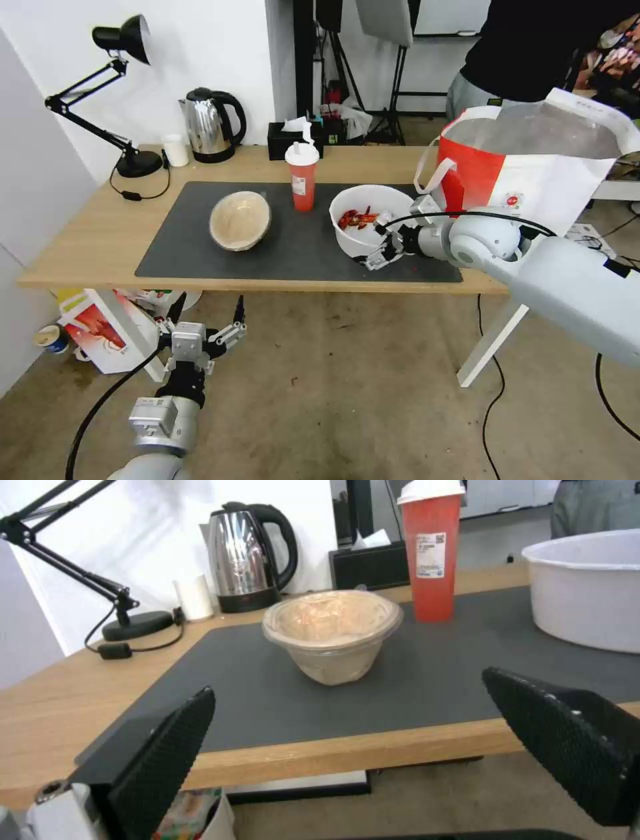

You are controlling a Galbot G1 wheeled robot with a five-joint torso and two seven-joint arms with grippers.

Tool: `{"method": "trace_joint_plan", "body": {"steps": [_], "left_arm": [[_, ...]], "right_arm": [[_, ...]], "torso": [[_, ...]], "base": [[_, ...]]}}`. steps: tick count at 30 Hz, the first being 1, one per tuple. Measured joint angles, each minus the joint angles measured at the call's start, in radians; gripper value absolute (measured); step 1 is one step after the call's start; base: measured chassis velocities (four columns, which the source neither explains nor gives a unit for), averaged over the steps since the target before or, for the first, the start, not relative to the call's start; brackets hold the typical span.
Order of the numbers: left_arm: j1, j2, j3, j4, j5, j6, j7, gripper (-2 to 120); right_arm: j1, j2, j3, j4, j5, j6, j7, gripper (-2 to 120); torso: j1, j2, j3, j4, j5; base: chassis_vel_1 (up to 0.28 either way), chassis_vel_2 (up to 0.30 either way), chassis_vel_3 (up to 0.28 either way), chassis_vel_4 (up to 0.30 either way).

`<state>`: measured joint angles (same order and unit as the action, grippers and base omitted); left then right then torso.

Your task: Pick up the trash from the table and place it into the takeout bag.

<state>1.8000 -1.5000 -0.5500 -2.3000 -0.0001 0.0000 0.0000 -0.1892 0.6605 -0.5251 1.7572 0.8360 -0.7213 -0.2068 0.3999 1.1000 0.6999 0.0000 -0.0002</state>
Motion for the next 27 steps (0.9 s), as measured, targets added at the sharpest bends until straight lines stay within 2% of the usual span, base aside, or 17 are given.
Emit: {"method": "trace_joint_plan", "body": {"steps": [2, 4, 5, 8, 10, 12, 13, 16, 18, 20, 21, 25, 27], "left_arm": [[0.0, 0.0, 0.0, 0.0, 0.0, 0.0, 0.0, 100], [0.0, 0.0, 0.0, 0.0, 0.0, 0.0, 0.0, 100], [0.0, 0.0, 0.0, 0.0, 0.0, 0.0, 0.0, 100], [0.0, 0.0, 0.0, 0.0, 0.0, 0.0, 0.0, 100], [0.0, 0.0, 0.0, 0.0, 0.0, 0.0, 0.0, 100], [0.0, 0.0, 0.0, 0.0, 0.0, 0.0, 0.0, 100], [0.0, 0.0, 0.0, 0.0, 0.0, 0.0, 0.0, 100], [0.0, 0.0, 0.0, 0.0, 0.0, 0.0, 0.0, 100], [0.0, 0.0, 0.0, 0.0, 0.0, 0.0, 0.0, 100], [0.0, 0.0, 0.0, 0.0, 0.0, 0.0, 0.0, 100], [0.0, 0.0, 0.0, 0.0, 0.0, 0.0, 0.0, 100], [0.0, 0.0, 0.0, 0.0, 0.0, 0.0, 0.0, 100], [0.0, 0.0, 0.0, 0.0, 0.0, 0.0, 0.0, 100]], "right_arm": [[0.0, 0.0, 0.0, 0.0, 0.0, 0.0, 0.0, 83], [-0.002, 0.001, -0.001, 0.0, 0.0, 0.001, 0.0, 73], [-0.002, 0.001, -0.001, 0.0, 0.0, 0.001, 0.0, 73], [-0.005, 0.003, -0.001, -0.001, 0.0, 0.001, 0.001, 58], [-0.006, 0.004, -0.001, 0.0, 0.0, 0.001, 0.001, 54], [-0.006, 0.004, -0.001, 0.0, 0.0, 0.001, 0.003, 43], [-0.006, 0.004, -0.001, 0.0, 0.0, 0.001, 0.003, 43], [-0.007, 0.002, -0.001, 0.005, 0.0, 0.001, 0.005, 28], [-0.007, 0.001, -0.001, 0.005, 0.0, 0.001, 0.006, 24], [-0.005, -0.001, -0.002, 0.006, 0.001, -0.002, 0.007, 13], [-0.005, -0.001, -0.002, 0.006, 0.001, -0.002, 0.007, 13], [-0.002, -0.004, -0.004, 0.012, 0.002, -0.002, 0.009, 0], [-0.001, -0.005, -0.004, 0.015, 0.004, -0.002, 0.011, 0]], "torso": [[0.0, 0.0, 0.0, 0.0, 0.0001], [0.0, 0.0, 0.0, -0.0001, 0.0], [0.0, 0.0, 0.0, -0.0001, 0.0], [0.0, 0.0, 0.0, -0.0002, 0.0001], [0.0, 0.0, 0.0, -0.0001, 0.0002], [0.0, 0.0, 0.0, 0.0001, 0.0002], [0.0, 0.0, 0.0, 0.0001, 0.0002], [0.0, 0.0, 0.0, 0.0001, 0.0003], [0.0, 0.0, 0.0, 0.0001, 0.0003], [0.0, 0.0, 0.0, 0.0, 0.0003], [0.0, 0.0, 0.0, 0.0, 0.0003], [0.0, 0.0, 0.0, -0.0002, 0.0], [0.0, 0.0, 0.0, 0.0, 0.0001]], "base": [[0.0, 0.0, 0.0, 0.0], [0.0, 0.0, 0.0, 0.0], [0.0, 0.0, 0.0, 0.0], [0.0, 0.0, 0.0, 0.0], [0.0, 0.0, 0.0, 0.0], [0.0, 0.0, 0.0, 0.0], [0.0, 0.0, 0.0, 0.0], [0.0, 0.0, 0.0, 0.0], [0.0, 0.0, 0.0, 0.0], [0.0, 0.0, 0.0, 0.0], [0.0, 0.0, 0.0, 0.0], [0.0, 0.0, 0.0, 0.0], [0.0, 0.0, 0.0, 0.0]]}}
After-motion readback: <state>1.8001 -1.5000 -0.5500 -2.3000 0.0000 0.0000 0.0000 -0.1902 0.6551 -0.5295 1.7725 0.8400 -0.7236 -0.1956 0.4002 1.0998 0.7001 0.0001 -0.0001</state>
